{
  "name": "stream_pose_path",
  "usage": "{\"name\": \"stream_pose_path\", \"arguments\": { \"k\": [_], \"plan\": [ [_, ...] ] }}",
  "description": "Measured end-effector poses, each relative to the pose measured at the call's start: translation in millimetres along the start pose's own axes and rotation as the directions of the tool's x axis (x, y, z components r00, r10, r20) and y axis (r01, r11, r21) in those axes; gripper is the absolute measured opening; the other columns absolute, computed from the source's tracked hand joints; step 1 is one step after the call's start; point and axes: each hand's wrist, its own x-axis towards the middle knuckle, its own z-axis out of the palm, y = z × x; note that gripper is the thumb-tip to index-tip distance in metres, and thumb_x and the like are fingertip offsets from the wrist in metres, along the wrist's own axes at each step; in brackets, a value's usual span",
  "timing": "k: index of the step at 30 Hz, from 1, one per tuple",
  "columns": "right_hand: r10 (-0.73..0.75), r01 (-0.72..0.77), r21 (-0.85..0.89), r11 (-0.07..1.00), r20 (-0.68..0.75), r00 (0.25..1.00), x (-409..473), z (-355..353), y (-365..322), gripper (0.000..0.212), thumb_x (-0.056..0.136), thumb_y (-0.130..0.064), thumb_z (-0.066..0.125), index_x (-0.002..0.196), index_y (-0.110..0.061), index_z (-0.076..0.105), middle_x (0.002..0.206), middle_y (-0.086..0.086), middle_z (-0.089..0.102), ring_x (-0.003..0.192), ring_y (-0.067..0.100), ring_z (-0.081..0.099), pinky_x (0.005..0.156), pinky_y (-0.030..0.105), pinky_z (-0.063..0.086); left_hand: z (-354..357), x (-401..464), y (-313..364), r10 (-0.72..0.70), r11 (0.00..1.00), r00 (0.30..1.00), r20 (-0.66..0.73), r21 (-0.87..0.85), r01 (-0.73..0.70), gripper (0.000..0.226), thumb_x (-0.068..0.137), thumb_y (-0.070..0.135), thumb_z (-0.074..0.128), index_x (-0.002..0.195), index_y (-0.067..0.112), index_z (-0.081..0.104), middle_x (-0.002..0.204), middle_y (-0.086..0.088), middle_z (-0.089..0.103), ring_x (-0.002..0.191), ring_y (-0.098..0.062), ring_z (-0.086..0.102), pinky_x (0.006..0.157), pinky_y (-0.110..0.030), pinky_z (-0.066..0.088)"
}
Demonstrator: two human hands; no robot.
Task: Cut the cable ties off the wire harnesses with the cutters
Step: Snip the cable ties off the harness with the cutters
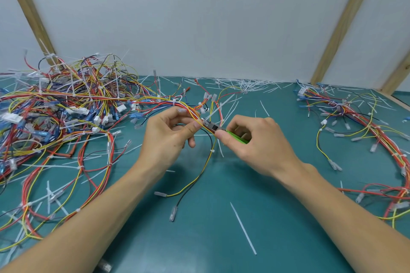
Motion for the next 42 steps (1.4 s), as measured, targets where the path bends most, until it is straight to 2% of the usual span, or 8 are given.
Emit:
{"name": "stream_pose_path", "arguments": {
  "k": [6, 10, 15, 21, 42],
  "plan": [
    [0.018, -0.020, 0.029, 0.999, 0.065, 0.998, 0.5, 0.3, 1.0, 0.043, 0.086, -0.067, 0.057, 0.072, -0.026, 0.058, 0.061, -0.005, 0.064, 0.058, 0.017, 0.057, 0.061, 0.036, 0.052, 0.2, -0.7, -1.1, -0.013, 1.000, 1.000, -0.004, 0.026, 0.013, 0.019, 0.087, 0.007, 0.075, 0.097, -0.005, 0.064, 0.072, 0.004, 0.073, 0.042, -0.011, 0.054, 0.043, -0.019, 0.037],
    [0.020, -0.022, 0.023, 1.000, 0.079, 0.997, 0.1, -0.1, 1.1, 0.043, 0.086, -0.067, 0.055, 0.070, -0.026, 0.056, 0.059, -0.008, 0.062, 0.057, 0.016, 0.056, 0.059, 0.031, 0.045, 0.9, -1.4, -1.7, -0.017, 1.000, 1.000, -0.002, 0.025, 0.017, 0.016, 0.087, 0.006, 0.074, 0.095, -0.003, 0.064, 0.073, 0.003, 0.073, 0.043, -0.011, 0.055, 0.042, -0.018, 0.038],
    [0.022, -0.024, 0.028, 0.999, 0.080, 0.997, -0.6, 0.3, 0.3, 0.042, 0.087, -0.063, 0.058, 0.068, -0.026, 0.053, 0.057, -0.006, 0.059, 0.058, 0.017, 0.053, 0.057, 0.032, 0.043, 1.4, -1.4, -1.1, -0.025, 1.000, 1.000, -0.003, 0.009, 0.025, 0.017, 0.086, 0.004, 0.074, 0.096, -0.005, 0.064, 0.072, 0.003, 0.073, 0.043, -0.011, 0.056, 0.043, -0.020, 0.037],
    [0.025, -0.027, 0.028, 0.999, 0.083, 0.996, -1.8, 1.2, -1.9, 0.042, 0.089, -0.061, 0.059, 0.067, -0.026, 0.051, 0.056, -0.007, 0.055, 0.057, 0.016, 0.050, 0.055, 0.030, 0.034, 0.7, -1.1, -1.2, -0.030, 1.000, 1.000, -0.003, 0.010, 0.030, 0.020, 0.086, 0.003, 0.074, 0.099, -0.008, 0.063, 0.069, 0.004, 0.072, 0.043, -0.011, 0.056, 0.042, -0.019, 0.038],
    [0.026, -0.027, 0.004, 1.000, 0.088, 0.996, -1.7, 1.0, -3.3, 0.043, 0.092, -0.057, 0.061, 0.068, -0.022, 0.051, 0.055, -0.004, 0.054, 0.057, 0.018, 0.048, 0.056, 0.033, 0.038, 0.4, -1.2, -1.8, -0.032, 0.999, 0.999, 0.004, 0.022, 0.032, 0.021, 0.086, 0.004, 0.075, 0.098, -0.008, 0.063, 0.067, 0.005, 0.071, 0.042, -0.010, 0.055, 0.042, -0.018, 0.038]
  ]
}}
